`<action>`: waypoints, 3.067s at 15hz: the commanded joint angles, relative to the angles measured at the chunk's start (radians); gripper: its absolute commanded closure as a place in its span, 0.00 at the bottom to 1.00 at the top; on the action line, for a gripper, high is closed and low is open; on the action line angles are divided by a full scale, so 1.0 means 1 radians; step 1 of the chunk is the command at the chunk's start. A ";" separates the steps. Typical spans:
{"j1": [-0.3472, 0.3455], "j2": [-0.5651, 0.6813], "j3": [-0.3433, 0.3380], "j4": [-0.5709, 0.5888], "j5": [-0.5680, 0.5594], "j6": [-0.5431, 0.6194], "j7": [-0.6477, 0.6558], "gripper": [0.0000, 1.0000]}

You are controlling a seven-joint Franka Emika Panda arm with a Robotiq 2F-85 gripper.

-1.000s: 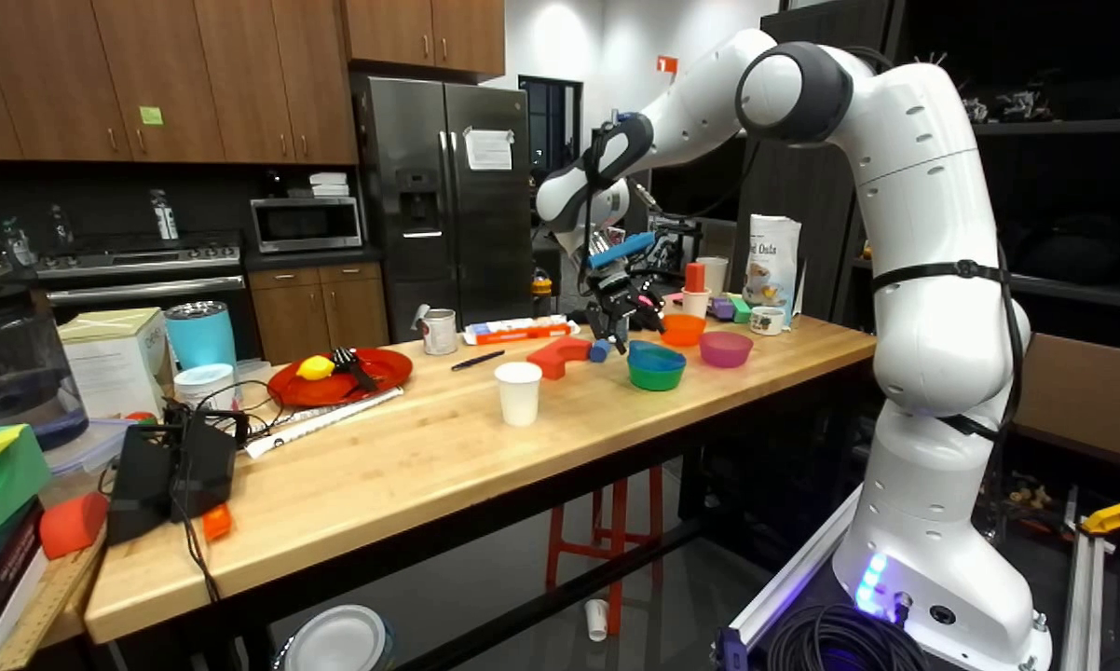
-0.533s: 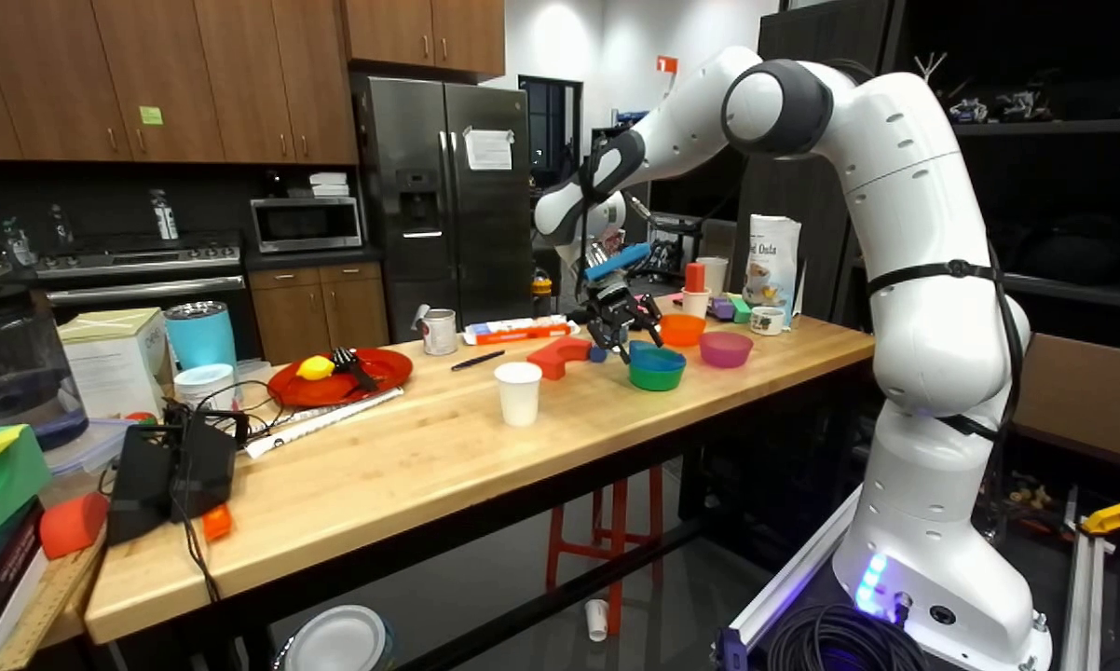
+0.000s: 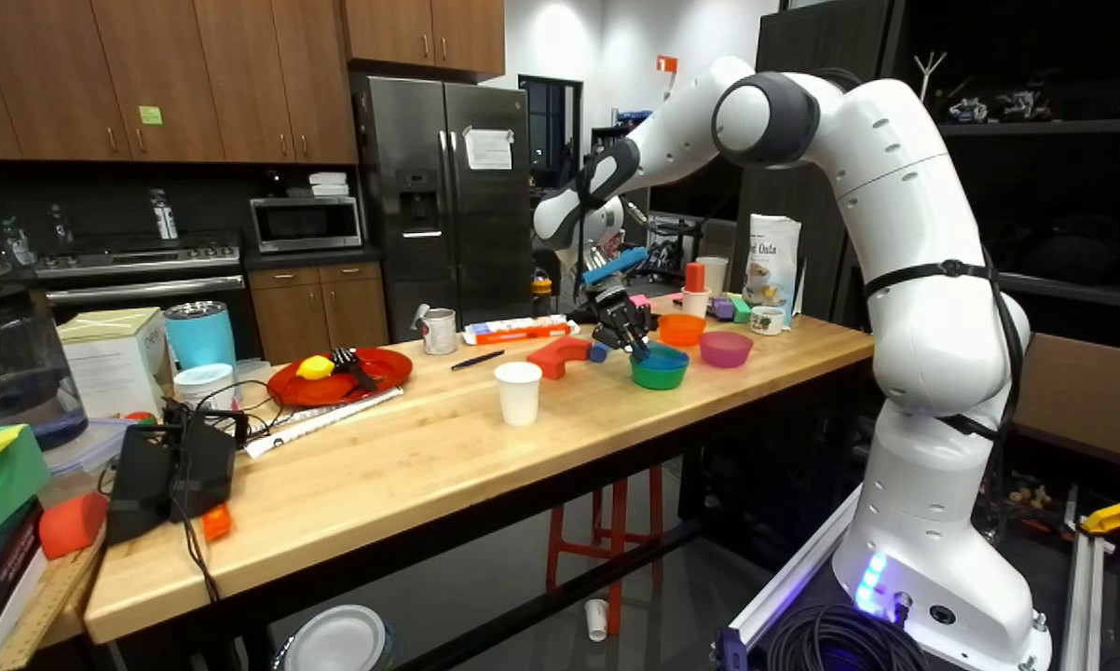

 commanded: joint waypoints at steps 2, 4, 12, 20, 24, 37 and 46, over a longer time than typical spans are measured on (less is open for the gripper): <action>0.006 0.019 -0.013 0.032 0.012 -0.018 0.014 1.00; 0.013 0.019 -0.016 0.040 -0.004 -0.035 0.024 0.99; 0.011 0.052 -0.013 0.077 -0.006 -0.094 0.009 0.67; 0.010 0.081 -0.015 0.077 0.007 -0.093 0.016 0.11; 0.008 0.064 -0.021 0.064 0.009 -0.090 0.028 0.27; 0.016 0.050 -0.035 0.095 -0.010 -0.152 0.065 1.00; 0.015 0.041 -0.044 0.112 -0.019 -0.206 0.099 0.99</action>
